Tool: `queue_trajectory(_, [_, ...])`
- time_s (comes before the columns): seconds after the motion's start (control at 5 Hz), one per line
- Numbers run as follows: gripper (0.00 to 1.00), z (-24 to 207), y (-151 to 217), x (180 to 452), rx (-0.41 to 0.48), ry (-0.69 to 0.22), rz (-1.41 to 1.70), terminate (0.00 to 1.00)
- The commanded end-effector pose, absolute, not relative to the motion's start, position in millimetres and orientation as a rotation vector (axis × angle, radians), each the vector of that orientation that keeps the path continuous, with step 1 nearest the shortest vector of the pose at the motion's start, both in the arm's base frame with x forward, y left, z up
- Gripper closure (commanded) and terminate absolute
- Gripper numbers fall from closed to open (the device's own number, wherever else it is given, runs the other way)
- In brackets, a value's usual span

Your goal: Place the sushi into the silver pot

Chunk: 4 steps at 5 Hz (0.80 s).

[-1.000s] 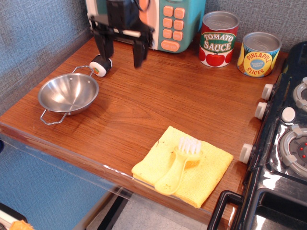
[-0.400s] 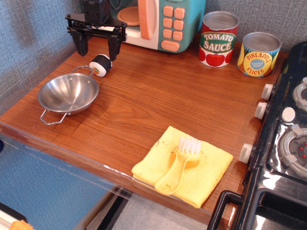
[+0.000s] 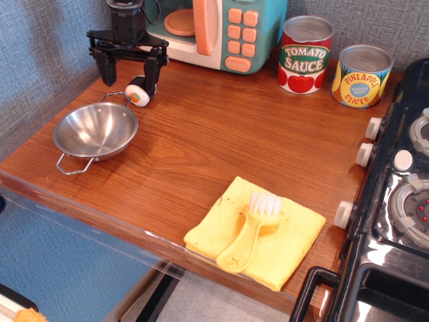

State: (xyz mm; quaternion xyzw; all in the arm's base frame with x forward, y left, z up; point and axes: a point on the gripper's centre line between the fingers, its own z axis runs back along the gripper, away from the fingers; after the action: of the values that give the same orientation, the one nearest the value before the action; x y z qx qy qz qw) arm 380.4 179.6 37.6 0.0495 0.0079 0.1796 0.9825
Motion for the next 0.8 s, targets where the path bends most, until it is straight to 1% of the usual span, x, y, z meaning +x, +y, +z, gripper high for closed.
queue_trajectory(0.0, [0.0, 41.4, 187.1, 389.8, 0.13, 0.003, 0.366, 0.0])
queue_trajectory(0.2, [0.0, 40.1, 185.4, 388.6, 0.127, -0.008, 0.377, 0.0])
queue_trajectory(0.4, [1.0, 48.3, 182.8, 386.4, 0.131, -0.036, 0.378, 0.0])
queue_trajectory(0.6, [1.0, 66.2, 187.4, 394.0, 0.102, -0.099, 0.395, 0.0])
